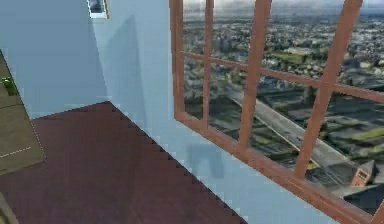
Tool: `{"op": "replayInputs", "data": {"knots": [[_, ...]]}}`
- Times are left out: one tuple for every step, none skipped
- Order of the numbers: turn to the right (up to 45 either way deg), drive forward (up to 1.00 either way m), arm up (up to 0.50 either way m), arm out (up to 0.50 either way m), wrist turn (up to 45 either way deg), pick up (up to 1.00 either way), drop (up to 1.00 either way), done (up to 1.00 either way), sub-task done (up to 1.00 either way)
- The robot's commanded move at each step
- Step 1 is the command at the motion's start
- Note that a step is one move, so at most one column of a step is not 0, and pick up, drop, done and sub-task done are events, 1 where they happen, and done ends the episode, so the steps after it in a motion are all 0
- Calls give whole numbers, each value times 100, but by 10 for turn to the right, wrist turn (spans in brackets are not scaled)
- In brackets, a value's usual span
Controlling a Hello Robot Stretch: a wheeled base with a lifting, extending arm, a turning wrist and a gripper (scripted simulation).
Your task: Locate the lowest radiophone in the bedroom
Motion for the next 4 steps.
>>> {"op": "replayInputs", "data": {"knots": [[-60,0,0,0,0,0,0,0,0],[0,60,0,0,0,0,0,0,0],[-300,0,0,0,0,0,0,0,0],[0,45,0,0,0,0,0,0,0]]}}
